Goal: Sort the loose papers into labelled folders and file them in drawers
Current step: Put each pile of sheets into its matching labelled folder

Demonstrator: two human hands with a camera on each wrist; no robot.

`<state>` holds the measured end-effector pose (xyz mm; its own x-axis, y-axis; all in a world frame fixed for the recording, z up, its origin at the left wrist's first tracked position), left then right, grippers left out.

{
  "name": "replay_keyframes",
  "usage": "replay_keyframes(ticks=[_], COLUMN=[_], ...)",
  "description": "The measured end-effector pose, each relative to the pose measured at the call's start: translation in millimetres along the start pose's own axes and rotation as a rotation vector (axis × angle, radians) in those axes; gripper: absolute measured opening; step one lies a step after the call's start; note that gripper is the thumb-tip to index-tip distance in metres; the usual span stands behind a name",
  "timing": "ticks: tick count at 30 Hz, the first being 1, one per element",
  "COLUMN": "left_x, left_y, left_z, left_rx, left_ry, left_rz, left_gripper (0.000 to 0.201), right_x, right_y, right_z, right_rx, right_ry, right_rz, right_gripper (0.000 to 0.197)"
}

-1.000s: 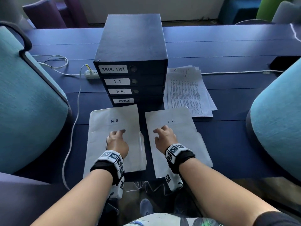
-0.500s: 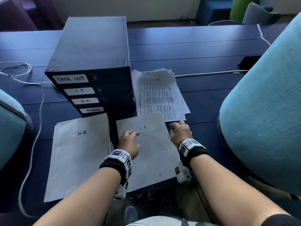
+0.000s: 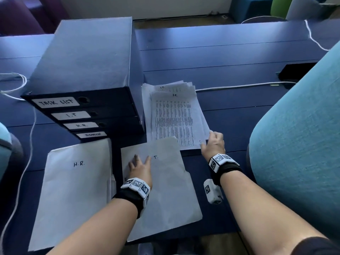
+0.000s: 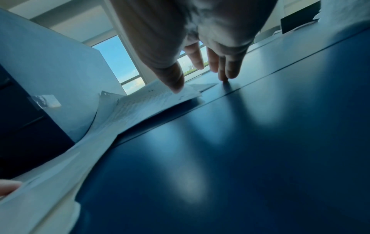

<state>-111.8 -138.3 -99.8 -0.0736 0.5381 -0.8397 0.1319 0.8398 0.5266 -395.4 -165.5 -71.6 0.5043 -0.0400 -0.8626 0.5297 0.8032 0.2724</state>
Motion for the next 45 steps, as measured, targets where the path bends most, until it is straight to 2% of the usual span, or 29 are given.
replay_keyframes(ticks=[3, 8, 12, 15, 19, 24, 26, 30, 32, 35, 40, 45], left_x=[3.3, 6.3, 5.7, 2.8, -3.3, -8.2, -10.2, -14.6, -16.4, -17.4, -17.4, -21.7], left_y=[-0.8, -1.7, 0.4, 2.9, 7.2, 10.4, 11.3, 14.4, 15.3, 16.5, 15.6, 15.9], left_z=[2.0, 3.2, 2.8, 1.4, 1.1, 0.8, 0.3, -1.1, -1.4, -1.0, 1.4, 7.9], left_rx=[0.003, 0.008, 0.016, 0.026, 0.032, 0.05, 0.058, 0.067, 0.072, 0.071, 0.06, 0.05], left_ry=[-0.025, -0.048, -0.072, -0.08, -0.074, -0.069, -0.073, -0.076, -0.08, -0.088, -0.11, -0.094], left_rz=[0.019, 0.035, 0.029, 0.013, 0.01, 0.016, 0.015, 0.012, 0.001, -0.01, -0.024, 0.044], left_gripper=[0.094, 0.1, 0.101, 0.1, 0.098, 0.099, 0.099, 0.099, 0.099, 0.098, 0.096, 0.098], right_x=[9.0, 18.1, 22.6, 24.5, 27.5, 34.6, 34.5, 18.2, 5.6, -12.2, -50.8, -92.7], right_y=[-9.7, -20.3, -20.9, -20.8, -20.9, -19.4, -21.5, -26.6, -25.4, -17.6, 0.0, 25.6], right_z=[4.4, 22.3, 29.6, 35.7, 43.2, 53.5, 50.9, 40.9, 37.1, 33.4, 27.2, 21.2], right_rx=[0.022, -0.004, 0.042, 0.079, 0.111, 0.098, 0.118, 0.082, 0.034, -0.021, -0.024, -0.073], right_ry=[-0.02, -0.035, 0.154, 0.216, 0.141, 0.008, -0.08, -0.231, -0.268, -0.335, -0.466, -0.555], right_rz=[0.018, 0.022, 0.029, 0.044, 0.048, 0.121, 0.12, 0.055, -0.018, -0.143, -0.369, -0.527], right_gripper=[0.074, 0.084, 0.094, 0.093, 0.093, 0.1, 0.089, 0.033, 0.022, 0.018, 0.016, 0.012])
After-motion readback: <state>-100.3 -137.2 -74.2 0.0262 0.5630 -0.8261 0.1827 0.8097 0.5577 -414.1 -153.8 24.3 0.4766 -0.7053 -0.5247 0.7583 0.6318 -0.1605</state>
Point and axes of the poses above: each hand's wrist, its own y-axis away from the middle knuckle, its own x-axis out of the palm, z = x × y, the point moved 6 cm from there along -y, towards the middle knuckle, and after that the axes turned 7 degrees about x, right-handed, at the moved point
